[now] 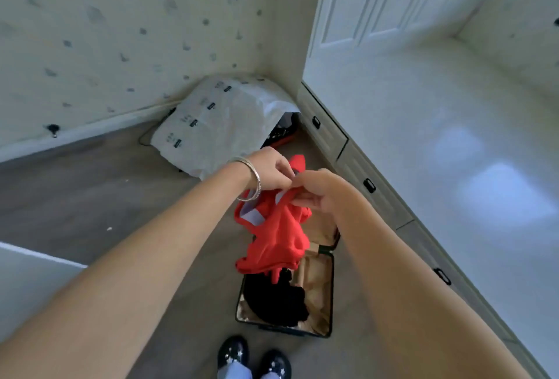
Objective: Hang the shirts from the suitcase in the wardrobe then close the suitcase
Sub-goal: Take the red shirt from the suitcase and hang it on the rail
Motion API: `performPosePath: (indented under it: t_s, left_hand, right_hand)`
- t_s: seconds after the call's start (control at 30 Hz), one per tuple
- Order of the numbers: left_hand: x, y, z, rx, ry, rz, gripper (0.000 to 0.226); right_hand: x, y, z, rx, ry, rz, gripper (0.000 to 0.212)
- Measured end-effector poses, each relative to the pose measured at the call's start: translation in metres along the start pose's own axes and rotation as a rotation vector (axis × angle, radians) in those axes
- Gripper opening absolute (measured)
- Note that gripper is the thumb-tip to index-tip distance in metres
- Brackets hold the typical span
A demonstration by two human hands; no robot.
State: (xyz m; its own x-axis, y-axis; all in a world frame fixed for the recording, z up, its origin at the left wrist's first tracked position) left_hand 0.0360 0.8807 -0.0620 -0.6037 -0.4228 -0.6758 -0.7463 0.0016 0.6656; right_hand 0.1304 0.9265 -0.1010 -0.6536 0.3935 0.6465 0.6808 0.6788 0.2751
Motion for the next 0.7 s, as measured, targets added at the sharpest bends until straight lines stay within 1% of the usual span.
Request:
performPosePath:
  t_s: [0.07,0.1,0.13,0.17,0.2,0.23,0.3,0.33,0.37,0.4,0.47,0.53,0.6,0.63,0.7]
  left_hand:
    - [-0.011,0.041,-0.019,-0.153,0.012,0.029,0.024]
    - [-0.010,0.057,-0.028,-0.184,0.036,0.029,0.024]
    - [-0.009,0.071,-0.037,-0.201,0.060,0.028,0.026]
    - [-0.007,0.079,-0.043,-0.177,0.087,0.034,0.030]
    - [-0.005,0.088,-0.054,-0.154,0.105,0.043,0.033]
    - [-0.001,0.093,-0.061,-0.129,0.107,0.043,0.031]
    - [-0.002,0.105,-0.077,-0.157,0.038,0.067,0.015]
    - [-0.003,0.114,-0.087,-0.197,0.013,0.072,0.011]
    - [-0.003,0.122,-0.093,-0.235,0.003,0.068,0.011]
    - [-0.004,0.132,-0.102,-0.273,0.003,0.064,0.016]
    - [-0.003,0.155,-0.127,-0.342,0.026,0.072,0.017]
    - [-0.004,0.180,-0.151,-0.394,0.056,0.093,0.030]
    - [0.002,0.204,-0.180,-0.448,0.123,0.074,0.039]
    - [0.005,0.216,-0.196,-0.476,0.160,0.069,0.039]
    - [0.015,0.238,-0.229,-0.529,0.215,0.061,0.038]
  right_hand:
    - [0.032,-0.003,-0.021,0.004,0.028,0.016,0.012]
    - [0.047,-0.004,-0.031,-0.006,0.048,0.032,0.005]
    - [0.061,-0.007,-0.040,-0.019,0.078,0.036,0.008]
    - [0.070,-0.008,-0.045,-0.028,0.104,0.040,0.015]
    - [0.082,-0.013,-0.054,-0.032,0.132,0.049,0.017]
    - [0.093,-0.019,-0.063,-0.019,0.155,0.060,0.014]
    - [0.112,-0.035,-0.086,0.055,0.199,0.070,0.004]
    - [0.122,-0.044,-0.098,0.097,0.224,0.060,0.007]
    - [0.131,-0.051,-0.106,0.130,0.249,0.041,0.012]
    - [0.139,-0.057,-0.116,0.152,0.275,0.013,0.016]
    - [0.154,-0.067,-0.138,0.165,0.324,-0.092,0.020]
    - [0.169,-0.070,-0.152,0.119,0.379,-0.168,0.021]
    - [0.184,-0.082,-0.168,0.079,0.487,-0.291,0.025]
    - [0.192,-0.092,-0.175,0.071,0.550,-0.332,0.025]
    - [0.204,-0.109,-0.192,0.067,0.667,-0.332,0.015]
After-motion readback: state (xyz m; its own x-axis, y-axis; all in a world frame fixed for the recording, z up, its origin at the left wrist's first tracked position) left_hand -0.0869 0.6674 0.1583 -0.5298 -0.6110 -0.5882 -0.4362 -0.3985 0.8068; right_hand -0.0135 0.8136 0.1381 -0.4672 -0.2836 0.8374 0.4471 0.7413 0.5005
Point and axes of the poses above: each hand's wrist, its own z-axis towards the middle knuckle, its own y-axis out of the back of the hand, x = y × z, the point moved 6 cm from there along z, towards the middle knuckle, and after that the axes turned 9 degrees about -x, right-handed, at the moved point
